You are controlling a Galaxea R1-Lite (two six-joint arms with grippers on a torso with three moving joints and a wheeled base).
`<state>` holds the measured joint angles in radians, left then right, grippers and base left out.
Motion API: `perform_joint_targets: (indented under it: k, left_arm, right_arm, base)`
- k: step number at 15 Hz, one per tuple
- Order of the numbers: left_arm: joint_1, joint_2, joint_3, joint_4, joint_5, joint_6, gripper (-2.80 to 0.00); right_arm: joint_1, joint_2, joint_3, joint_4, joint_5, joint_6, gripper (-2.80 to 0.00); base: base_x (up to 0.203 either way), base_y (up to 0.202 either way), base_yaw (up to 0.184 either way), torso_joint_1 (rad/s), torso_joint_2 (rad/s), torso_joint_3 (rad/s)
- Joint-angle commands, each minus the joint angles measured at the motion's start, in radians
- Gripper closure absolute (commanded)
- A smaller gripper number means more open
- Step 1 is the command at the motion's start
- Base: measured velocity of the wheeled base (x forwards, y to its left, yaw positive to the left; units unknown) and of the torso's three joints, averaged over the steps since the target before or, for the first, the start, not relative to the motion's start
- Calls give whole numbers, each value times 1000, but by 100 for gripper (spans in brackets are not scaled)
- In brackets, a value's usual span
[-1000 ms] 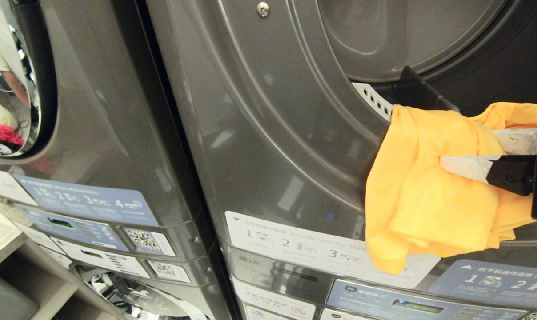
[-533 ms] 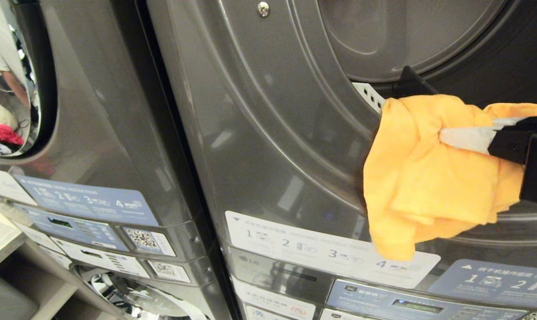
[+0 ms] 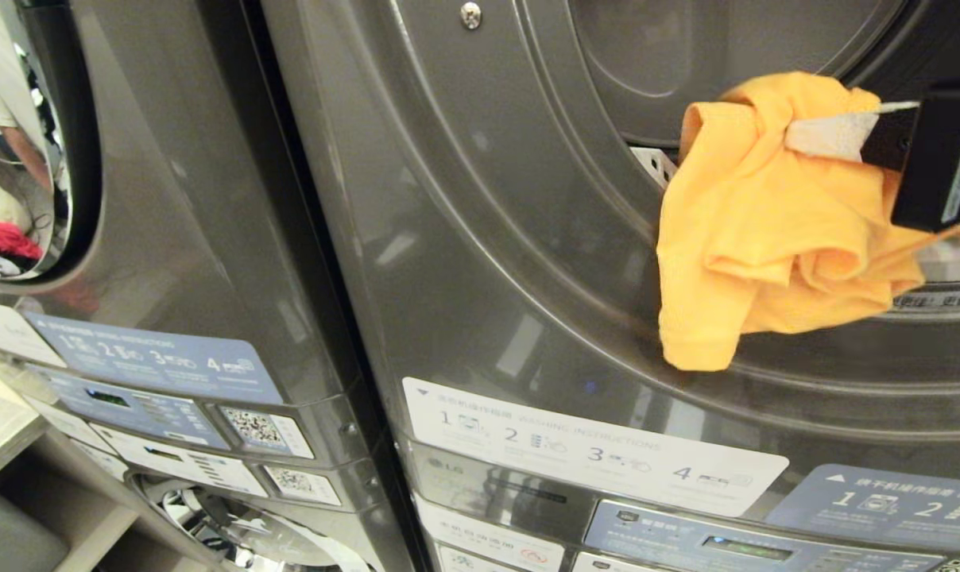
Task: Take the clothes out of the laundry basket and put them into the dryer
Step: Put the clothes in the dryer
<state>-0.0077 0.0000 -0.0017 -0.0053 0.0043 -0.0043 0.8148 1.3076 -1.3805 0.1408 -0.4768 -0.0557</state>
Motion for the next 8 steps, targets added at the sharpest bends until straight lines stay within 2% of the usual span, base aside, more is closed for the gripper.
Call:
perform_joint_targets:
  k: [1, 5, 8]
  left_arm:
    - [0, 2, 0, -1, 0, 0, 0]
    - [0, 2, 0, -1, 0, 0, 0]
    - [0, 2, 0, -1, 0, 0, 0]
  right_arm:
    - [-27, 98, -76, -17, -40, -1, 0]
    - [-115, 291, -247, -128, -155, -17, 0]
    - [-172, 428, -363, -241, -226, -118, 0]
  base:
    - [0, 0, 0, 0, 0, 0]
    - [0, 0, 0, 0, 0, 0]
    - [0, 0, 0, 0, 0, 0]
